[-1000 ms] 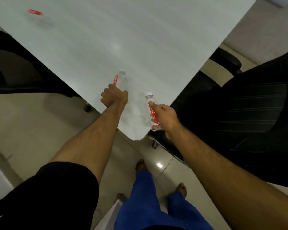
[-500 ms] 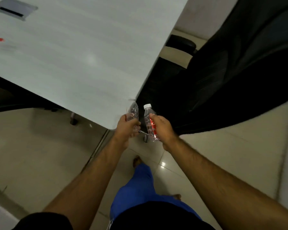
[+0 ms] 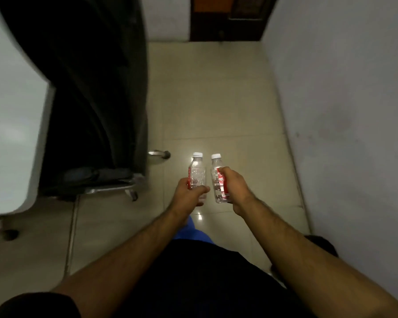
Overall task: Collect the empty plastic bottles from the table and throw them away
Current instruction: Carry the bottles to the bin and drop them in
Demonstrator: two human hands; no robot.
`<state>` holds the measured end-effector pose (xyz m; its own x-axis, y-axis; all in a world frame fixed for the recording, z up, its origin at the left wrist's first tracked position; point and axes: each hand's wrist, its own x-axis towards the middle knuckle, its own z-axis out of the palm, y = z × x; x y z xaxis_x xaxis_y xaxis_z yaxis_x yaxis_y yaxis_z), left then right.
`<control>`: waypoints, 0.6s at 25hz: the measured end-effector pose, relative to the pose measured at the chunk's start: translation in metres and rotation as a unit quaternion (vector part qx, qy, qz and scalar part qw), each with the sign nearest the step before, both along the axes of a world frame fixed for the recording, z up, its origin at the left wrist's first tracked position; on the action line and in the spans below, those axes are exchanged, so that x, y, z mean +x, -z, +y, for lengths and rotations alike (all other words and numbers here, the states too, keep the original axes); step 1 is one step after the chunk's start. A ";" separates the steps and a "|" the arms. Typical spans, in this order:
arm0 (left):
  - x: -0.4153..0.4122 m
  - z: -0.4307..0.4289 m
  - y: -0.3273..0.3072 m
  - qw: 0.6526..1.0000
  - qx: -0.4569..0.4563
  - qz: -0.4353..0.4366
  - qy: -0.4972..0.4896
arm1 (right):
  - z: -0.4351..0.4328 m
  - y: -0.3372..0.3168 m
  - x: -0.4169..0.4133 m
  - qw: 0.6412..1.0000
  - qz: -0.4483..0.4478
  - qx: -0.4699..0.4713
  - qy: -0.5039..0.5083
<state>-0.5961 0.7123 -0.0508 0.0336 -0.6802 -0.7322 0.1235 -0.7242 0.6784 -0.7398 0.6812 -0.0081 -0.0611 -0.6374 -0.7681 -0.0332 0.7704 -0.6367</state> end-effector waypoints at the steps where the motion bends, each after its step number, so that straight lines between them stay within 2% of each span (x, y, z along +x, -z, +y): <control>1: -0.020 -0.012 -0.004 0.999 -0.007 -0.002 0.049 | -0.002 -0.001 -0.020 0.999 -0.003 0.000 0.033; 4: -0.102 -0.063 -0.003 0.982 -0.028 0.007 0.188 | -0.014 0.001 -0.097 0.985 -0.010 -0.002 0.173; 6: -0.148 -0.089 -0.002 0.968 -0.032 0.009 0.248 | -0.021 0.004 -0.138 0.968 -0.006 -0.011 0.249; 8: -0.202 -0.116 -0.005 0.944 -0.059 -0.035 0.324 | -0.025 0.010 -0.183 0.940 0.002 -0.011 0.340; 10: -0.259 -0.134 -0.007 0.897 -0.097 -0.079 0.424 | -0.015 0.015 -0.224 0.902 0.004 -0.007 0.432; 12: -0.311 -0.141 -0.004 0.851 -0.106 -0.082 0.507 | 0.003 0.023 -0.255 0.861 0.004 -0.002 0.509; 15: -0.400 -0.121 0.005 0.754 -0.102 -0.068 0.646 | 0.049 0.041 -0.301 0.775 -0.007 0.006 0.632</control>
